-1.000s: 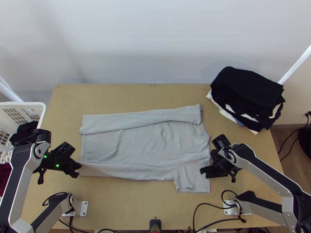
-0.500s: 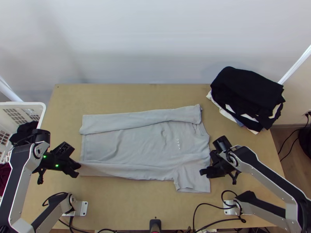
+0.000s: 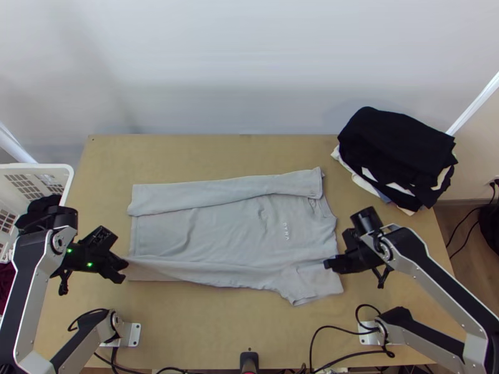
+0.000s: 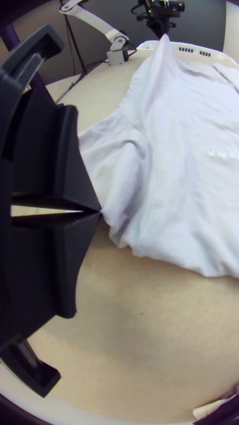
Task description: Fold the t-shirt
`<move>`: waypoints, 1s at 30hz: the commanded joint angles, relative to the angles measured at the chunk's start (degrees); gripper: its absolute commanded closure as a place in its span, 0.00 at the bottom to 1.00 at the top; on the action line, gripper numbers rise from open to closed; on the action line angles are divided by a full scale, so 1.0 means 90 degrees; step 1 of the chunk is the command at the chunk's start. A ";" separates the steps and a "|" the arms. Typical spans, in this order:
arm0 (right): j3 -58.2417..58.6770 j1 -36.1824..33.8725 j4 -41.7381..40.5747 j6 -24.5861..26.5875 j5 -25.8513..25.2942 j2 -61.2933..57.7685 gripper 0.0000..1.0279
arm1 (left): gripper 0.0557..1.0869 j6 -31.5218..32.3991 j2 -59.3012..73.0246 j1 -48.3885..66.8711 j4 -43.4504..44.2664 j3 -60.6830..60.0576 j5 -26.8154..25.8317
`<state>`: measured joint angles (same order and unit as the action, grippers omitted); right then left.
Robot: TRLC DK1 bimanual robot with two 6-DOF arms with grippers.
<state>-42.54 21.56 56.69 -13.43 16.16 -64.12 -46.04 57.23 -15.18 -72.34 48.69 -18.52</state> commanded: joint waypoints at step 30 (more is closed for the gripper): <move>-0.2265 -0.0902 -0.0214 0.0145 0.0167 -0.1011 0.97 | 0.96 0.1454 0.0233 -0.0354 0.1660 0.0626 -0.0198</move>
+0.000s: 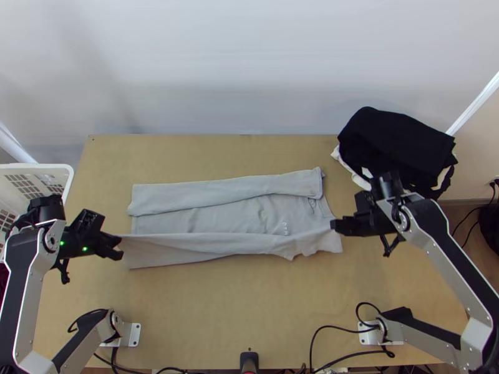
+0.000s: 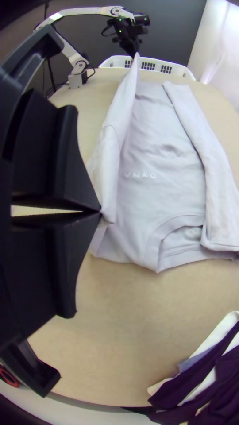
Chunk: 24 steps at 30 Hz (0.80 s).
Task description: Fold the t-shirt
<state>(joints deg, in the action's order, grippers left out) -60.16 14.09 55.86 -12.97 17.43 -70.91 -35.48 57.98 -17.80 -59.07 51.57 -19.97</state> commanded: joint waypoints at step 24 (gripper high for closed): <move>-0.3364 -0.0227 -0.0503 0.0133 0.0026 -0.3341 0.97 | 0.96 0.1218 0.2328 0.0279 0.1475 0.1867 -0.0028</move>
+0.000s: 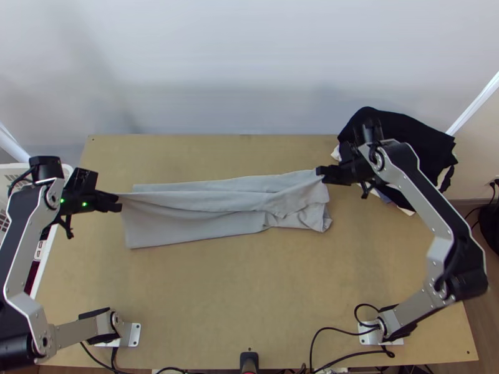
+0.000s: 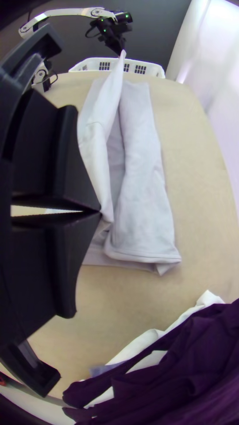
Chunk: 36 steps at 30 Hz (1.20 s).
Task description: Fold the t-shirt
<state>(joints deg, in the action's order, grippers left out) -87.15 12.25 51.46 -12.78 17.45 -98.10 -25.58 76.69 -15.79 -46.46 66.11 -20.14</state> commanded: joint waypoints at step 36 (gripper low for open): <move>-0.2396 -0.0111 0.0014 -0.0397 -0.0162 -0.0476 0.03 | 0.05 0.0587 0.1968 -0.0784 0.0220 0.0819 -0.0653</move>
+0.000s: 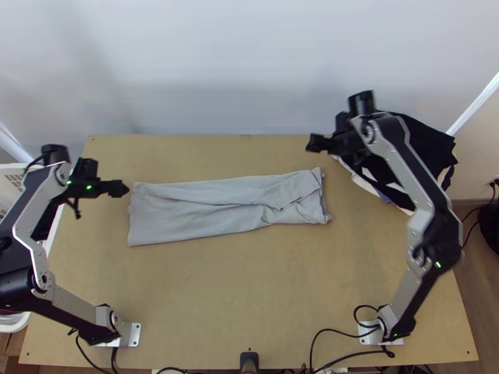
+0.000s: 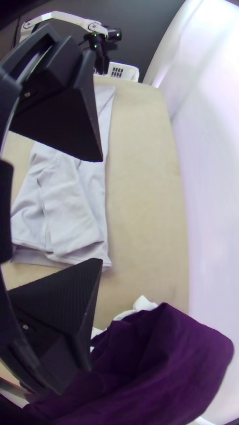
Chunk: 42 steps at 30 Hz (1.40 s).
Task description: Fold the t-shirt
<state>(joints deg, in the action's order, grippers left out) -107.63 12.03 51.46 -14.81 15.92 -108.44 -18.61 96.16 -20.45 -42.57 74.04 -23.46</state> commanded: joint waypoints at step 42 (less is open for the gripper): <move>-0.1634 -0.0897 -0.0191 -0.2593 0.1707 0.1434 0.03 | 0.06 0.0095 0.0800 0.0729 0.0765 -0.1186 -0.1299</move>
<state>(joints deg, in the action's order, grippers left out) -120.84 4.32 50.11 -36.67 30.92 -97.14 -21.15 101.65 -16.75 -36.23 63.88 -34.94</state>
